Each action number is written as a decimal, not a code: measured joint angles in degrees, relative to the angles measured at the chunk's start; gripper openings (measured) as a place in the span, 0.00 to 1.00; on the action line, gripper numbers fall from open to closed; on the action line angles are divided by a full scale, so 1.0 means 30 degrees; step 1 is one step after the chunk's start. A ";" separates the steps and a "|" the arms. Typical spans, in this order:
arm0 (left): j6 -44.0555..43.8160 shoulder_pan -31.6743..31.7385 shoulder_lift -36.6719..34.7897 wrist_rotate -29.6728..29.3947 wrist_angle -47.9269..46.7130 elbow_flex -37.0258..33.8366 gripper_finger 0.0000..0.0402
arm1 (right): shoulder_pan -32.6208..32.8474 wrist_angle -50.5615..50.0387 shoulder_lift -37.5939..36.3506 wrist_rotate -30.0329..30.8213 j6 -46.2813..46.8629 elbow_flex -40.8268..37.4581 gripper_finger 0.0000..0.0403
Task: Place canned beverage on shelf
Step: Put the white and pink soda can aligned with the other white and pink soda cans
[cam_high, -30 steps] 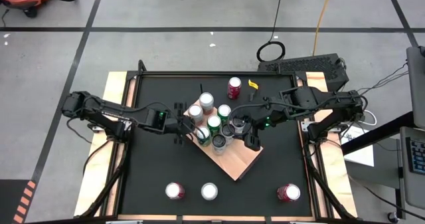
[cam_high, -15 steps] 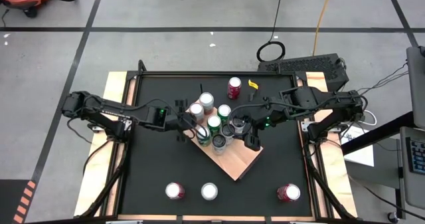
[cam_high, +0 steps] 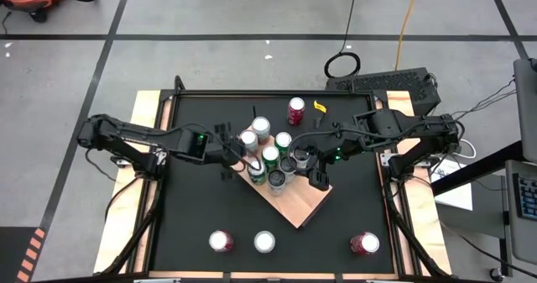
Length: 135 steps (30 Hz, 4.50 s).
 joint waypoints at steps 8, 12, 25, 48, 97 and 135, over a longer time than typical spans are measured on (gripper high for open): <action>-0.4263 -0.0396 -0.0007 0.0073 -0.2857 0.3362 0.01 | 0.0000 0.0007 0.0000 -0.0001 -0.0613 0.0000 0.85; -0.5428 -0.0440 -0.0007 0.0473 -0.3050 0.4228 0.01 | 0.0098 -0.0247 0.0000 -0.0061 -0.0589 0.0000 0.85; -0.5551 -0.0351 -0.0942 0.2377 -0.2949 0.7156 0.01 | 0.1676 -0.1118 0.0000 -0.1062 0.4152 0.0000 0.85; -0.8427 -0.4786 -0.3901 0.5973 -0.5980 0.7264 0.01 | 0.6564 0.5026 0.2992 -0.0510 1.2041 0.0000 0.85; -1.1018 -0.9226 -0.2668 0.1620 -0.5644 0.6685 0.01 | 0.5406 0.7878 0.9568 -0.2498 0.1428 0.0000 0.99; -1.1993 -0.9754 -0.2361 0.1017 -0.6023 0.6685 0.01 | 0.4782 0.7957 1.2065 -0.4051 -0.1483 -0.0022 0.98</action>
